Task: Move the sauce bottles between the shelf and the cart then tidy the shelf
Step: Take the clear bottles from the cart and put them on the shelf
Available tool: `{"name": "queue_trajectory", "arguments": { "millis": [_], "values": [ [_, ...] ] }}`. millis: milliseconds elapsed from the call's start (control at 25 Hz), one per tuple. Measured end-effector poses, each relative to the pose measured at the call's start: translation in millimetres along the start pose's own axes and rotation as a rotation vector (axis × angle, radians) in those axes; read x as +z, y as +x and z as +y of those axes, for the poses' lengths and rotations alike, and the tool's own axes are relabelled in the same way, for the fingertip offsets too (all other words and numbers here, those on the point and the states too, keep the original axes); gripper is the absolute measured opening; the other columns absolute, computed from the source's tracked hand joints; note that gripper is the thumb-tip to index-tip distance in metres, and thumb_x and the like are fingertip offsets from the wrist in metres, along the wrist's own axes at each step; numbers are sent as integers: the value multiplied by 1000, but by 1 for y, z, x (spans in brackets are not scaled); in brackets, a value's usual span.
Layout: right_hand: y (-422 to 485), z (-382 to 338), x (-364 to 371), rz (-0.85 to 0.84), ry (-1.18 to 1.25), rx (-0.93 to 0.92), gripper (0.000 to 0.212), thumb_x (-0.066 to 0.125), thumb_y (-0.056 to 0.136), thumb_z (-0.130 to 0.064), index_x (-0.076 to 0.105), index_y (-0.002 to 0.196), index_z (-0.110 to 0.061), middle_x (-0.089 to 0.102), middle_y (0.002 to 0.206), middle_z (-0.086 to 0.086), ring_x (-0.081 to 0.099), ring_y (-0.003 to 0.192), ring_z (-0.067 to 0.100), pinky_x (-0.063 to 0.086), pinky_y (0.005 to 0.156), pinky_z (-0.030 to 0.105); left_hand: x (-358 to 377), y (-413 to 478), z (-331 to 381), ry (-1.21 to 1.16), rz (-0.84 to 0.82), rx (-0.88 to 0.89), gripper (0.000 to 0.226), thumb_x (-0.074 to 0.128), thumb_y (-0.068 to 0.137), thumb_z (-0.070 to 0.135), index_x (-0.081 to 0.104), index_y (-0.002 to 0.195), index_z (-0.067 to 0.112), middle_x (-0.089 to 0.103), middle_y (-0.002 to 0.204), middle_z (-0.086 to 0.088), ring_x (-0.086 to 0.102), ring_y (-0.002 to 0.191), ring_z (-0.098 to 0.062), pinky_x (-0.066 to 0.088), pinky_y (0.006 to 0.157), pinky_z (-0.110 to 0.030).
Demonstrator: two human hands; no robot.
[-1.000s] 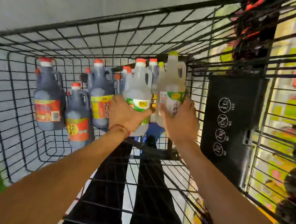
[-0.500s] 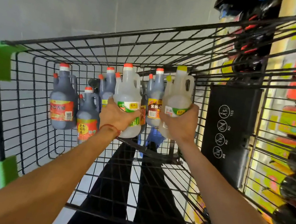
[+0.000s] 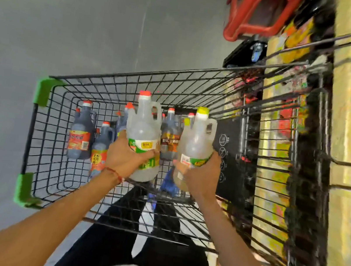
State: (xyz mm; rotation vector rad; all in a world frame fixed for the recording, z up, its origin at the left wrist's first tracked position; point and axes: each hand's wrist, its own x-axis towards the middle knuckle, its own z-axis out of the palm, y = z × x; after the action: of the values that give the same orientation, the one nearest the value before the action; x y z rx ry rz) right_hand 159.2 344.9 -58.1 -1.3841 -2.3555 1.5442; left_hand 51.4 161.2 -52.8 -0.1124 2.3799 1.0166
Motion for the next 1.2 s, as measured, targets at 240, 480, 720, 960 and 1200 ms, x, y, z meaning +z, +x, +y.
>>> {"name": "queue_trajectory", "arguments": {
  "millis": [240, 480, 720, 960, 1200],
  "values": [
    [-57, -17, -36, 98, 64, -261, 85, 102, 55, -14, 52, 121, -25, 59, 109, -14, 60, 99, -9, 50, 84, 8, -27, -32, 32, -58, -103, 228, 67, 91, 62, 39, 57, 115, 19, 70, 104, 4, 67, 92, -10, 57, 81, -29],
    [-130, -29, -37, 328, 155, -184, 85, 101, 57, -31, 47, 122, -41, 66, 112, -10, 65, 103, -3, 55, 86, 17, -63, -59, 45, -43, -287, 501, 86, 88, 52, 55, 53, 122, 20, 67, 112, 7, 65, 97, -9, 54, 83, -28],
    [-214, -42, -24, 545, 273, 2, 91, 102, 58, -25, 42, 126, -34, 59, 112, -17, 61, 100, 2, 48, 79, 8, -83, -90, 47, -59, -541, 668, 94, 86, 46, 61, 52, 125, 26, 69, 111, 13, 67, 100, -7, 58, 88, -37],
    [-316, -21, -19, 808, 363, 104, 94, 100, 61, -30, 41, 134, -27, 56, 118, -18, 58, 107, 6, 41, 81, 6, -61, -146, 52, 59, -782, 851, 95, 87, 45, 64, 50, 124, 27, 66, 116, 12, 65, 105, -8, 57, 89, -40],
    [-413, 18, -18, 1094, 477, 203, 97, 101, 58, -30, 44, 137, -23, 59, 123, -9, 60, 113, 13, 49, 90, 22, -25, -239, 39, 106, -1033, 958, 94, 86, 41, 55, 50, 123, 27, 65, 114, 14, 61, 102, 6, 53, 82, -21]
  ]
}}
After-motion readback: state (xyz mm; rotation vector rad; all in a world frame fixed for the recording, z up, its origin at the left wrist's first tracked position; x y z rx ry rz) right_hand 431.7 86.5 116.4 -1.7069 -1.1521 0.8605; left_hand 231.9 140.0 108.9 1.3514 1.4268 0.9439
